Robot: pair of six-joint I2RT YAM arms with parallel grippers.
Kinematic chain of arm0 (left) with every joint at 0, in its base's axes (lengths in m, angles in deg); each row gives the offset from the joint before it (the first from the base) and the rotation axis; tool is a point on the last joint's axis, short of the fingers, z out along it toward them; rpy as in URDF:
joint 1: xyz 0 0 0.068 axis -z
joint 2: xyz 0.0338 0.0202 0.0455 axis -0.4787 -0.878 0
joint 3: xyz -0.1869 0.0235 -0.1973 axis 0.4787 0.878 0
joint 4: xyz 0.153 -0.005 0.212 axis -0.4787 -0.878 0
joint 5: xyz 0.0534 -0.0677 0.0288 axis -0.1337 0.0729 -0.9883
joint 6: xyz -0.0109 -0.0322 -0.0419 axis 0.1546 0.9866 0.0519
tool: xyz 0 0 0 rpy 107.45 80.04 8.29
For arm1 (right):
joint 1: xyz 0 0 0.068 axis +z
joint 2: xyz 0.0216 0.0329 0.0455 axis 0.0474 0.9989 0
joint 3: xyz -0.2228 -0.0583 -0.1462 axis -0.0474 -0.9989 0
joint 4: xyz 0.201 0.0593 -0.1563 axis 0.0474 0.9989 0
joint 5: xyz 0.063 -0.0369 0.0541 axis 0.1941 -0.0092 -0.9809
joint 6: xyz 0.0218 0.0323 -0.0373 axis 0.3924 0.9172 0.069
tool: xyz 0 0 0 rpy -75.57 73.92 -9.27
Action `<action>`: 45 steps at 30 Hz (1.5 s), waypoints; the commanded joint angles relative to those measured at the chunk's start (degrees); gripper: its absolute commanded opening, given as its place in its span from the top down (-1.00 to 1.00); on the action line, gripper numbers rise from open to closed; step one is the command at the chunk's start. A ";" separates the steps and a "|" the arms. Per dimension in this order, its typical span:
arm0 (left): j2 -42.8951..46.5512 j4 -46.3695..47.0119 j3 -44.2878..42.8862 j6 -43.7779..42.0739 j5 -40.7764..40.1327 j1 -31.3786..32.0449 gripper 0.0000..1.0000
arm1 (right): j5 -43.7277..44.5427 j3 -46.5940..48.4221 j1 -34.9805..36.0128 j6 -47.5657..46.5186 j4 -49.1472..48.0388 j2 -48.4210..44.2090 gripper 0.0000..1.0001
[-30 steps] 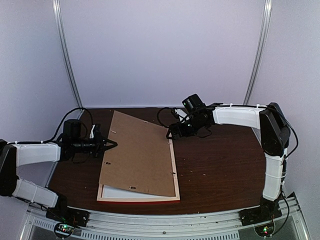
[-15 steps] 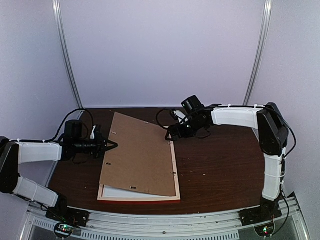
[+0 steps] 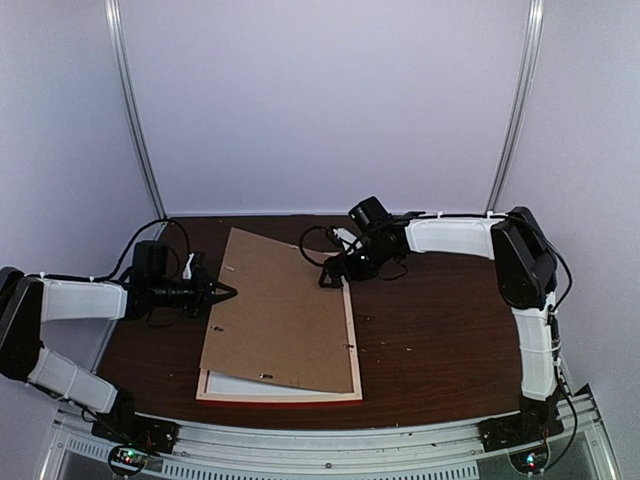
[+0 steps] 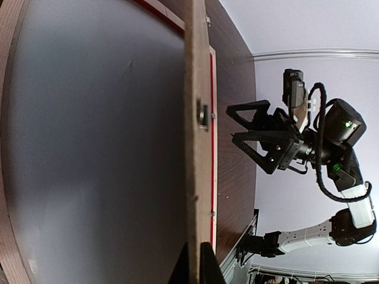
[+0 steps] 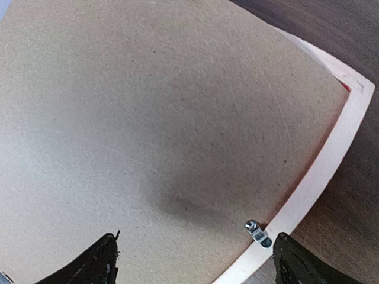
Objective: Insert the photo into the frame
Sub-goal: Place the backboard with the photo.
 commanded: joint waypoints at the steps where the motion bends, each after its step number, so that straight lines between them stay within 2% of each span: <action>1: -1.67 -1.15 -0.90 -3.60 -0.53 0.34 1.00 | -0.60 3.50 0.54 -1.40 1.38 2.41 -0.81; 21: -2.33 -3.01 -1.34 -5.26 -1.55 0.34 1.00 | -0.10 4.40 0.60 -1.61 4.41 4.69 -0.79; 37: -4.40 -4.89 -1.60 -6.88 -3.30 0.68 1.00 | -2.99 2.05 1.55 1.67 4.12 3.65 -0.76; 45: -3.88 -7.33 -1.86 -8.28 -5.18 1.11 1.00 | -1.90 2.70 2.21 4.87 7.34 3.62 -0.75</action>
